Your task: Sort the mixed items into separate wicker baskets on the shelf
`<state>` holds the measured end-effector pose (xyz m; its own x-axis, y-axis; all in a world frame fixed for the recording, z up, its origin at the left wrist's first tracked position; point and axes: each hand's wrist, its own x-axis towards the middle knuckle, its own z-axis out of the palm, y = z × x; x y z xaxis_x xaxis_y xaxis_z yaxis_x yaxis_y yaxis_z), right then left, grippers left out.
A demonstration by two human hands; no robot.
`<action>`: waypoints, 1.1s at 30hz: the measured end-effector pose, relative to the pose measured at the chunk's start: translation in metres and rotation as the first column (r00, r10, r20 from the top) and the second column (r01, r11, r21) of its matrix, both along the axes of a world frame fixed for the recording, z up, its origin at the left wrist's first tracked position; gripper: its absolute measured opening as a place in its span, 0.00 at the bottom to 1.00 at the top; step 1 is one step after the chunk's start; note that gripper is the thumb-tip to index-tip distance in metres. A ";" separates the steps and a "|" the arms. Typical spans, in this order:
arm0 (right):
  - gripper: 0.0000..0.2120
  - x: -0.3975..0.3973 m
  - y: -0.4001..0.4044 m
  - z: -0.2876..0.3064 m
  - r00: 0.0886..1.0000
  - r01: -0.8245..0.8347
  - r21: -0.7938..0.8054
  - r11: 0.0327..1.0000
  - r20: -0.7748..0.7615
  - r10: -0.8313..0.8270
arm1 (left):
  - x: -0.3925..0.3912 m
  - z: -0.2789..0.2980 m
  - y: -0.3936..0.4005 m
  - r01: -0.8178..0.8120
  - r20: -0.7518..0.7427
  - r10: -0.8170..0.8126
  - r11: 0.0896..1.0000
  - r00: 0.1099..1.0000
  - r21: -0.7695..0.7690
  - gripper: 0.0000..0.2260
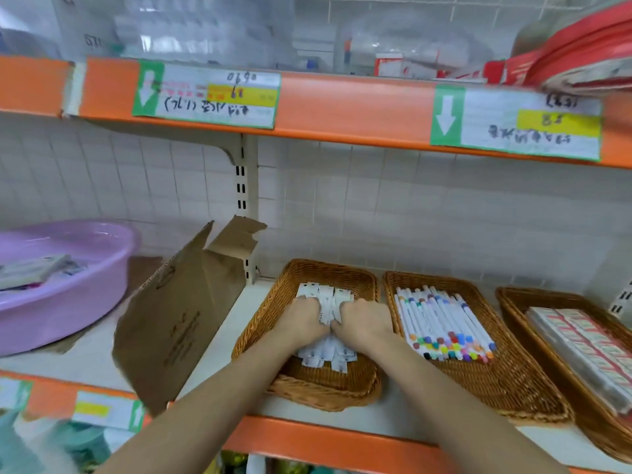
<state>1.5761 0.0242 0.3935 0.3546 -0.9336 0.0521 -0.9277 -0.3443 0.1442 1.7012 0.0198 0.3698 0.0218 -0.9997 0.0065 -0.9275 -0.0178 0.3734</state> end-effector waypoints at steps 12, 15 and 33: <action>0.20 -0.046 0.017 0.000 0.985 -0.104 0.011 0.995 0.143 0.101 | -0.019 0.010 0.012 0.076 0.133 -0.068 0.995 0.989 -0.061 0.15; 0.26 -0.067 0.032 0.003 0.983 -0.101 0.124 0.987 0.165 0.080 | -0.035 0.013 0.022 0.130 0.195 -0.117 0.990 0.974 -0.055 0.17; 0.38 -0.290 0.183 -0.009 0.984 0.060 0.267 0.962 0.145 -0.102 | -0.252 0.008 0.162 0.269 0.241 -0.291 0.956 0.926 0.118 0.31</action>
